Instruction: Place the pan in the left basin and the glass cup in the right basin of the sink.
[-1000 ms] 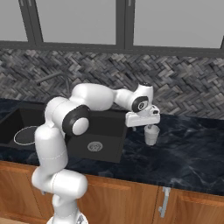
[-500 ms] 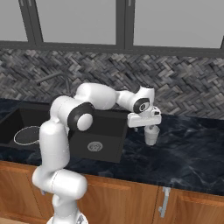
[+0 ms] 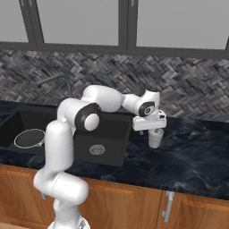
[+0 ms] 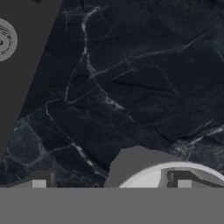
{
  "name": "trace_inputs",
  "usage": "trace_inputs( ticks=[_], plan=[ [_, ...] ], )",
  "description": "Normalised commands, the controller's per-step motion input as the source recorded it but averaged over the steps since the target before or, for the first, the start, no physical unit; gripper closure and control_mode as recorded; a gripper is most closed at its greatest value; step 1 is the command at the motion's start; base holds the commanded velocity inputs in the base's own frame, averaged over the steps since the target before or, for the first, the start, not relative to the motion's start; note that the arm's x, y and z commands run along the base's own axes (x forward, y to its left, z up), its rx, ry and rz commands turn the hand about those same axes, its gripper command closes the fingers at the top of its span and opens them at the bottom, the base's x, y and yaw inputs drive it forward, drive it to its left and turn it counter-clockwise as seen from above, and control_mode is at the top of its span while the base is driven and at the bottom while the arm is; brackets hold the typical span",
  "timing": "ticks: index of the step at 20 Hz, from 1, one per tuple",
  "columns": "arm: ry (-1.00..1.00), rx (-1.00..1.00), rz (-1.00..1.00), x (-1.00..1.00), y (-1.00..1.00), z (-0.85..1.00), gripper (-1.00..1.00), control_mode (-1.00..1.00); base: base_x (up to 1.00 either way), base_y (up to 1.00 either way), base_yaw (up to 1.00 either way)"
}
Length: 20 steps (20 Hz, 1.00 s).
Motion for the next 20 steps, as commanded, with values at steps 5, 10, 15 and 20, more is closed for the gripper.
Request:
trace_inputs(
  ticks=[5, 10, 15, 20],
  plan=[
    [0.0, 0.0, 0.0, 0.08, -0.1, -0.17, -1.0, -1.0, 0.0, 0.0, 0.0],
    [0.0, 0.0, -0.05, -0.1, -0.04, -0.23, 1.0, -1.0, 0.0, 0.0, 0.0],
    [-0.01, 0.0, -0.08, -0.13, 0.02, -0.23, 1.0, -1.0, 0.0, 0.0, 0.0],
    [-0.1, -0.04, -0.08, -0.21, 0.1, -0.22, 1.0, -1.0, 0.0, 0.0, 0.0]
  ],
)
